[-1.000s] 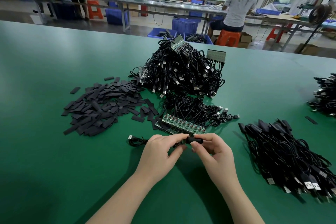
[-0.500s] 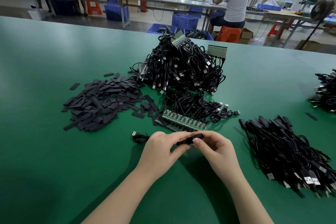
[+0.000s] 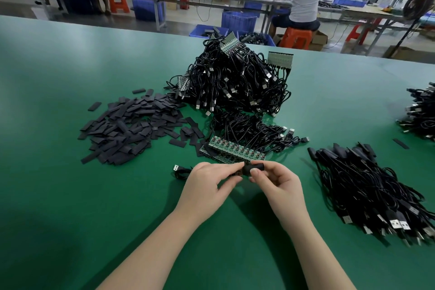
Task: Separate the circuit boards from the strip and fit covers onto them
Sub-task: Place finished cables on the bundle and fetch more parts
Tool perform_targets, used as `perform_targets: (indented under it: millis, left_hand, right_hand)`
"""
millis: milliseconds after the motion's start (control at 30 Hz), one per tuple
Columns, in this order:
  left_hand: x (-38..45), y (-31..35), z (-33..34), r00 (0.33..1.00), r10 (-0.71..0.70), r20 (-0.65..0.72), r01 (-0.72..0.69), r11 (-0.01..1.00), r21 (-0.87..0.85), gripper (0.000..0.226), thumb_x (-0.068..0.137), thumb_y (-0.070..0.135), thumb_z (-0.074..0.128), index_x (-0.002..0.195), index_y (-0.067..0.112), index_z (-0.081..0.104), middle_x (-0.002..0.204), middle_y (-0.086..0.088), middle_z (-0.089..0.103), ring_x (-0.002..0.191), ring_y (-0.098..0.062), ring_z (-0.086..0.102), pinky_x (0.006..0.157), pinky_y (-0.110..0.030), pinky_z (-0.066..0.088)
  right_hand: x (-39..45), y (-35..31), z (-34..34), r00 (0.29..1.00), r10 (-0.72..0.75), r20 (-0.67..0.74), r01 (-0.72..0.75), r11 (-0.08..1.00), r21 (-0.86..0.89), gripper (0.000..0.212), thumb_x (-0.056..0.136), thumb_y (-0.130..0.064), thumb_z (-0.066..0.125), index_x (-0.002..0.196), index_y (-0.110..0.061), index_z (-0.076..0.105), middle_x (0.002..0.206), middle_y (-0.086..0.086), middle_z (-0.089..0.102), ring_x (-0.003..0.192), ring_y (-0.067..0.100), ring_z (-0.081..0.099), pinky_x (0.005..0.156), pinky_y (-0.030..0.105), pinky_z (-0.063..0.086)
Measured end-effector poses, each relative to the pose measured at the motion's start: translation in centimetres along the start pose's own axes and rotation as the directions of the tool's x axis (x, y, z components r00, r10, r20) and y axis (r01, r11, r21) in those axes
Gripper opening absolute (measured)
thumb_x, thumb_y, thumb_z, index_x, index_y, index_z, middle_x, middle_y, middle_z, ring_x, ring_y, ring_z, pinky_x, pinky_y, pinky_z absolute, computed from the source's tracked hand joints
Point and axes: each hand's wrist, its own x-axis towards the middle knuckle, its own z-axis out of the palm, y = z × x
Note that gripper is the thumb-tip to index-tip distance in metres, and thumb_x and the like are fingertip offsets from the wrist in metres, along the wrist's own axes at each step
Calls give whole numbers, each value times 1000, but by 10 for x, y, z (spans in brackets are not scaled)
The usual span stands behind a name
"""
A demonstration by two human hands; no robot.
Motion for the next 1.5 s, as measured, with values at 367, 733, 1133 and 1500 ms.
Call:
perform_targets:
  millis: [367,733,1133,1500]
  left_hand:
    - [0,-1,1,995,45,-93,-44,999,13,22,85,32,68,104,23,77,99,15,74,93,2,66,86,-29,47]
    - [0,-3,3,984,130,-124,-128,991,30,22,85,27,69,104,19,77,97,12,75,86,2,64,82,-22,40]
    - [1,-4,6,961,198,-195,-199,980,18,21,82,23,73,101,17,78,92,10,76,79,1,62,79,-22,41]
    - [1,-1,4,961,221,-163,-222,975,14,25,89,34,61,108,24,75,85,13,74,72,12,45,76,-22,40]
  right_hand:
    - [0,-2,2,999,13,31,-14,1000,13,27,86,-13,74,87,-40,75,69,-5,71,72,6,66,73,16,51]
    - [-2,-1,7,998,56,42,-58,997,41,20,86,-12,74,85,-31,78,81,5,76,75,7,69,74,19,54]
    - [-3,0,9,997,68,47,-75,985,157,24,89,-6,69,87,-27,79,85,1,77,80,9,72,73,17,54]
    - [-2,1,6,996,46,75,-48,999,14,13,86,-21,75,80,-32,77,69,-10,70,63,1,57,61,12,45]
